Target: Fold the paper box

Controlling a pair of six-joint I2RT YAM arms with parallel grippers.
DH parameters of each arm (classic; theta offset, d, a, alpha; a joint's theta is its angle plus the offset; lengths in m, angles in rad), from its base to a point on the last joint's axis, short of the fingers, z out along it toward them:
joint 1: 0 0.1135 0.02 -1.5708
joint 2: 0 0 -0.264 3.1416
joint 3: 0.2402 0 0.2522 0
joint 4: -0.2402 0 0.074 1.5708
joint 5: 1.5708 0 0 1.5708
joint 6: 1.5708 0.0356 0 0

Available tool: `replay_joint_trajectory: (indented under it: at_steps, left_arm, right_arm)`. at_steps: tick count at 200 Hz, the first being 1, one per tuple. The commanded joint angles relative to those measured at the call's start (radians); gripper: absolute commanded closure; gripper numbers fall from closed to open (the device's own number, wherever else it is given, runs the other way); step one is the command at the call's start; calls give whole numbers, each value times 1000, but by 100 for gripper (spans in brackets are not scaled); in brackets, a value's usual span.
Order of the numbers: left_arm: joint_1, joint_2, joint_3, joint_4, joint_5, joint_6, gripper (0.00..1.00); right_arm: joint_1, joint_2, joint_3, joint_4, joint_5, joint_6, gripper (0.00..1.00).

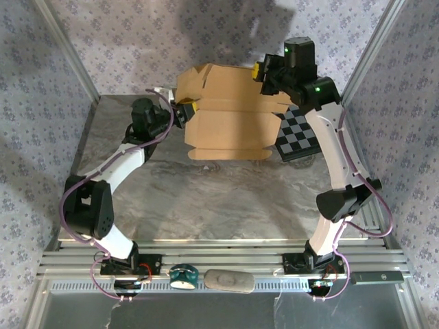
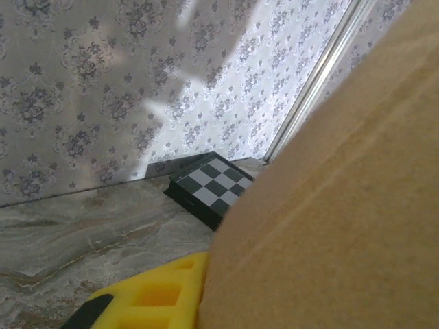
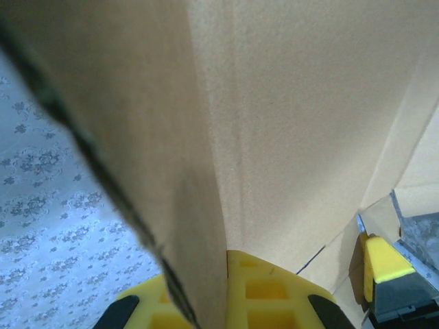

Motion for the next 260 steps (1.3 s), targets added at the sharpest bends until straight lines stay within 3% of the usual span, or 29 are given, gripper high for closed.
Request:
replay_joint_trajectory:
  at_steps: [1,20,48,80,195,237,260]
  left_arm:
    - [-55,-19,23,-41,-46,54,80]
    - [-96,-42,2,-65,-101,78,78]
    - [-135,-54,-33,-69,-166,84,62]
    - [-137,-41,-39,-48,-159,68,53]
    - [-150,106,74,77,-105,-97,47]
    - [-151,34,43,-1,-88,-74,47]
    - [-151,-56,-14,-61,-79,-64,42]
  right_arm:
    - [6,-37,-15,17,-17,17,100]
    - [9,-37,-22,24,-17,19,100]
    - [8,-42,-42,41,-15,25,100]
    - [14,-48,-58,49,-18,31,100]
    - [28,-88,-136,91,-8,45,100]
    - [18,-90,-171,128,13,-16,100]
    - [-5,-78,-193,171,-1,-76,100]
